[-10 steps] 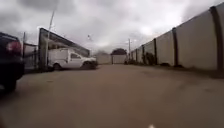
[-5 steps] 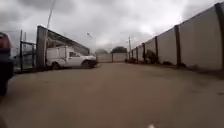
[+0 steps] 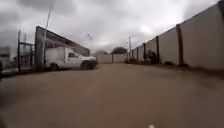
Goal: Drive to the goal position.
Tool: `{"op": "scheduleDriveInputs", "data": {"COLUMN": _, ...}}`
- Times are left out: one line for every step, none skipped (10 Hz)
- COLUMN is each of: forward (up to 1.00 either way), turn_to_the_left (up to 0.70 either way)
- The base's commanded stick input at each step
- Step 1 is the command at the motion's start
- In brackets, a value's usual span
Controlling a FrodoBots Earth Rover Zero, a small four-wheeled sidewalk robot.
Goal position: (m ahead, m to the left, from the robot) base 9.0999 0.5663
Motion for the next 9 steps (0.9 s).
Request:
{"op": "scheduleDriveInputs", "data": {"forward": 0.50, "turn_to_the_left": 0.00}}
{"op": "scheduleDriveInputs", "data": {"forward": 0.50, "turn_to_the_left": 0.00}}
{"op": "scheduleDriveInputs", "data": {"forward": 0.50, "turn_to_the_left": 0.00}}
{"op": "scheduleDriveInputs", "data": {"forward": 0.50, "turn_to_the_left": 0.00}}
{"op": "scheduleDriveInputs", "data": {"forward": 0.50, "turn_to_the_left": 0.00}}
{"op": "scheduleDriveInputs", "data": {"forward": 0.50, "turn_to_the_left": 0.00}}
{"op": "scheduleDriveInputs", "data": {"forward": 0.50, "turn_to_the_left": 0.00}}
{"op": "scheduleDriveInputs", "data": {"forward": 0.50, "turn_to_the_left": 0.00}}
{"op": "scheduleDriveInputs", "data": {"forward": 0.50, "turn_to_the_left": 0.00}}
